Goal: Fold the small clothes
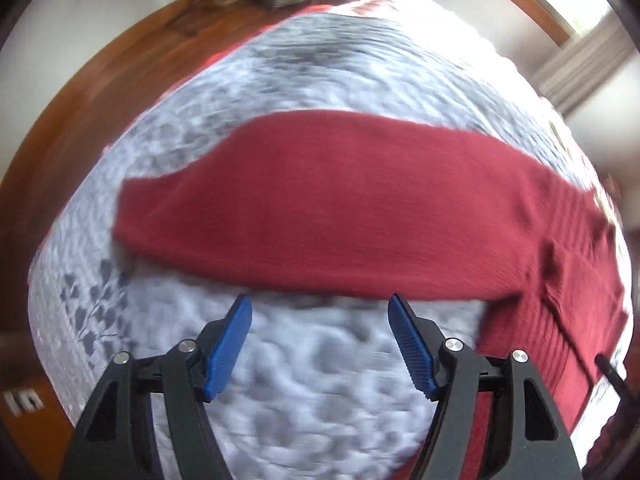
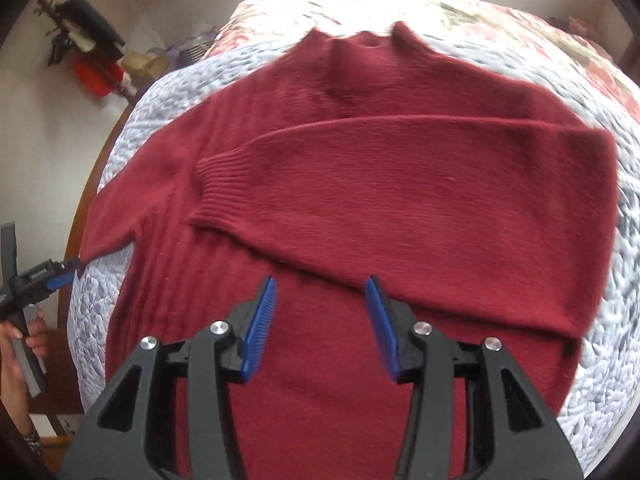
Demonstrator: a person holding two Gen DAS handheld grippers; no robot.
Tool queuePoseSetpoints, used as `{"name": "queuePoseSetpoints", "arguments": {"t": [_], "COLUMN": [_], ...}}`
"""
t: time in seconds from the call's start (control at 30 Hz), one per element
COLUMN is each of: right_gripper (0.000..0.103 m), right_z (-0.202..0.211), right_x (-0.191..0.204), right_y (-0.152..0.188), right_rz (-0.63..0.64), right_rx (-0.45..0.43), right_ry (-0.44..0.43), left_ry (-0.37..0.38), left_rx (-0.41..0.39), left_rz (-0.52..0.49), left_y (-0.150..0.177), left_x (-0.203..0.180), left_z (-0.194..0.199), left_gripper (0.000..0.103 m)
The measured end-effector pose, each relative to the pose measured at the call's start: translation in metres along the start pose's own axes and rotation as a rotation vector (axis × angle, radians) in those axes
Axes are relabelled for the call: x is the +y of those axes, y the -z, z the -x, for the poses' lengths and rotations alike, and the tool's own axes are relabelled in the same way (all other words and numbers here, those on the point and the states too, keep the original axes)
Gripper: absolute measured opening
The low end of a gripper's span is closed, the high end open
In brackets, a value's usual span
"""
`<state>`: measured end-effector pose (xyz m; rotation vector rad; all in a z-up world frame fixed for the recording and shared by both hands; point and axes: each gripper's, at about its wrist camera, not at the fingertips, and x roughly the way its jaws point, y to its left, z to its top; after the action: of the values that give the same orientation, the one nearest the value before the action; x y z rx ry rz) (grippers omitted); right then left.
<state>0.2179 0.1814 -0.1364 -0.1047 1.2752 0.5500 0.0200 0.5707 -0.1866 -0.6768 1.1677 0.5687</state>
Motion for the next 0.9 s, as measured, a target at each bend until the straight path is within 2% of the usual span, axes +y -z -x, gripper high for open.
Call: {"name": "queuePoseSetpoints", "arguments": {"t": [0.17,0.33,0.5,0.67,0.77,0.9], "right_gripper": [0.046,0.046,0.046,0.046,0.046,0.046], "right_z": [-0.017,-0.027,-0.032,-0.040,-0.043,-0.042], "right_x": [0.024,0.035,0.038,0.045,0.044,0.035], "right_y": [-0.006,-0.006,-0.007,-0.012,-0.013,-0.011], "right_rz": [-0.008,-0.009,-0.009,-0.001,-0.004,-0.018], "right_rx": [0.014,0.027,0.032,0.032,0.032,0.034], "right_ry": [-0.006,0.027,0.061,0.076,0.084,0.092], "left_ry": [0.096,0.201,0.276,0.310,0.286,0.233], "left_rx": [0.041,0.091,0.098,0.082,0.065,0.032], "left_rz": [0.220,0.399,0.508,0.594,0.623,0.630], "left_y": [-0.013,-0.021,-0.030,-0.037,-0.041,-0.040], "left_x": [0.075,0.117,0.144,0.161,0.167,0.172], "left_z": [-0.013,-0.044,-0.067,-0.079,-0.083,-0.080], "left_gripper": [0.070,0.069,0.069,0.069,0.057,0.029]}}
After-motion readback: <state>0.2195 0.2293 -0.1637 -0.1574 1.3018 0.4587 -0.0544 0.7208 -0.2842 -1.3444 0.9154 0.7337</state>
